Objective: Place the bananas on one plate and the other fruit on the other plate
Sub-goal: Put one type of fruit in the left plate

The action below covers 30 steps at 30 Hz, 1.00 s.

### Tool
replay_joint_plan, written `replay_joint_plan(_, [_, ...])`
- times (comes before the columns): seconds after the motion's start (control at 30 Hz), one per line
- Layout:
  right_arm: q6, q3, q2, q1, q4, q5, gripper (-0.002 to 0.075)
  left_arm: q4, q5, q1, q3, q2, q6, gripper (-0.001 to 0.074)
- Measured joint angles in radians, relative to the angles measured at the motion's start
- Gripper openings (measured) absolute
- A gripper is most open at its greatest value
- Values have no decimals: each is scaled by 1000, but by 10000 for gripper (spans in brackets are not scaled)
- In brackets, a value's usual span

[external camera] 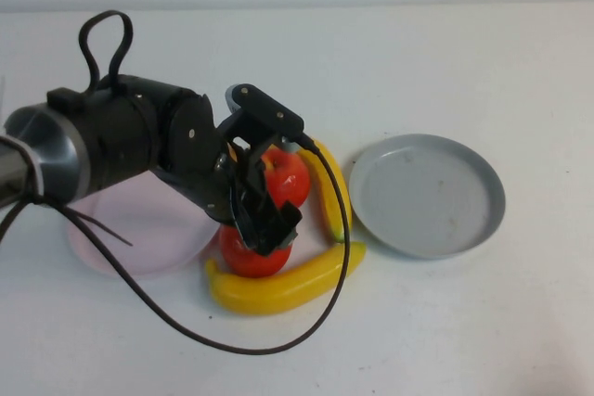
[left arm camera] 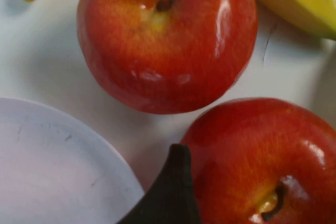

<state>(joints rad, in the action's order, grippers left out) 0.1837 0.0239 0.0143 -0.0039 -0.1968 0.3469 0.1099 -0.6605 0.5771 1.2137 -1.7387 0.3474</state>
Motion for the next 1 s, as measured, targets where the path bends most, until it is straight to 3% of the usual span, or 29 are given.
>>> replay_joint_plan(0.5, [0, 0, 0, 0, 0, 0, -16, -40, 22, 2, 9, -40, -3, 665])
replay_joint_plan(0.7, [0, 0, 0, 0, 0, 0, -16, -40, 18, 2, 9, -40, -3, 583])
replay_joint_plan(0.8, [0, 0, 0, 0, 0, 0, -15, -40, 12, 2, 9, -40, -3, 581])
replay_joint_plan(1.0, [0, 0, 0, 0, 0, 0, -15, -33, -103, 2, 62, -5, -8, 581])
